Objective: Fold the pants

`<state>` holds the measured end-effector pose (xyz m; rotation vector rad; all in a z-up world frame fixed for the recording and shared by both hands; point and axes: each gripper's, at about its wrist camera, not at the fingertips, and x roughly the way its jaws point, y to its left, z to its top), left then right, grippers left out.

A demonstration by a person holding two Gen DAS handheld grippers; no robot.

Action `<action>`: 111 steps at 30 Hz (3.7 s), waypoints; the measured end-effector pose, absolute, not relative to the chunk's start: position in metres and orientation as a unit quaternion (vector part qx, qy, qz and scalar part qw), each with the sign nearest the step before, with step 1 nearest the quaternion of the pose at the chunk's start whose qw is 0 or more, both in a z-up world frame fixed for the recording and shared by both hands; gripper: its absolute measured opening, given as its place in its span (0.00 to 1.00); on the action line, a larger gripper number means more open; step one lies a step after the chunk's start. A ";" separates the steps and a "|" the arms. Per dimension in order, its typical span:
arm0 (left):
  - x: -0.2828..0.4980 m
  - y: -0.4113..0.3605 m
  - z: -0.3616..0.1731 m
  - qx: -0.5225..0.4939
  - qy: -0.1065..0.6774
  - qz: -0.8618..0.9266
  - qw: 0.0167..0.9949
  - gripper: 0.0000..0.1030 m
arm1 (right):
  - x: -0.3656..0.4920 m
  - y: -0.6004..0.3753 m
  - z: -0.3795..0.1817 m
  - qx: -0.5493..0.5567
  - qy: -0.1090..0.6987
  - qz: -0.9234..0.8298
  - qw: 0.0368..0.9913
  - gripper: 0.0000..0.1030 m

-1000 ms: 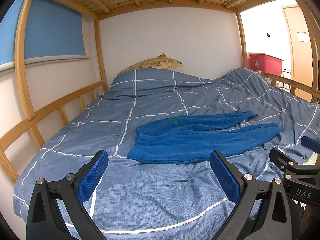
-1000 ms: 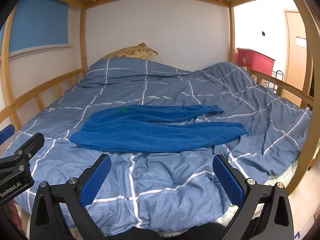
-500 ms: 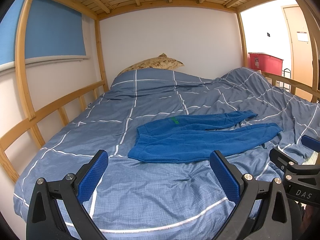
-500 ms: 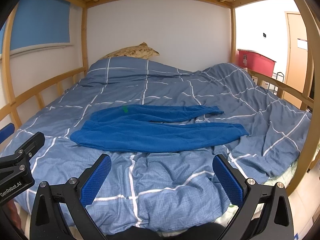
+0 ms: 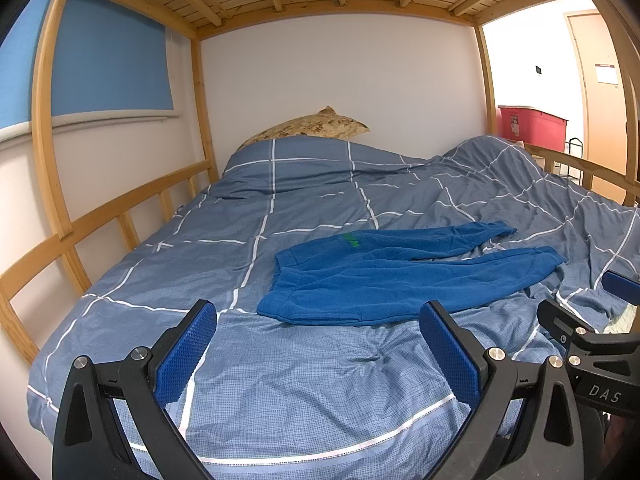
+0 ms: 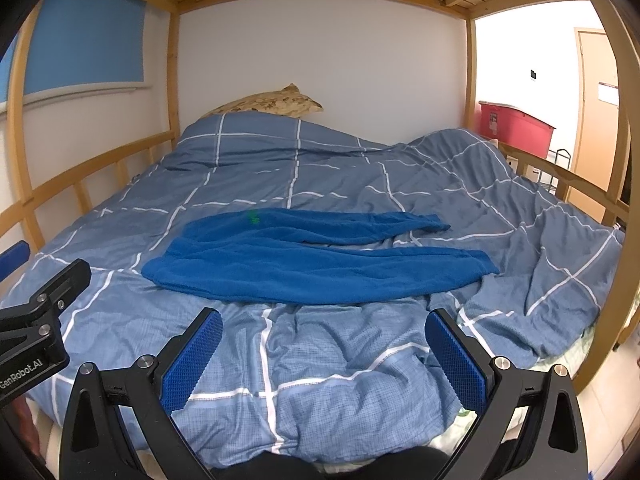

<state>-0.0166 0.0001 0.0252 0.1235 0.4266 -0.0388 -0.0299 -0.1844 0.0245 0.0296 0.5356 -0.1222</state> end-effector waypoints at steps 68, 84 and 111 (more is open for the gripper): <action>0.134 -0.242 -0.039 0.100 0.278 -0.096 0.950 1.00 | 0.085 -0.393 -0.039 0.014 0.316 -0.134 0.939 1.00; 0.194 -0.324 -0.076 0.110 0.312 -0.143 0.933 1.00 | 0.136 -0.480 -0.082 0.075 0.354 -0.141 0.922 0.80; 0.219 -0.355 -0.097 0.120 0.333 -0.151 0.923 1.00 | 0.174 -0.532 -0.125 0.197 0.392 -0.120 0.891 0.36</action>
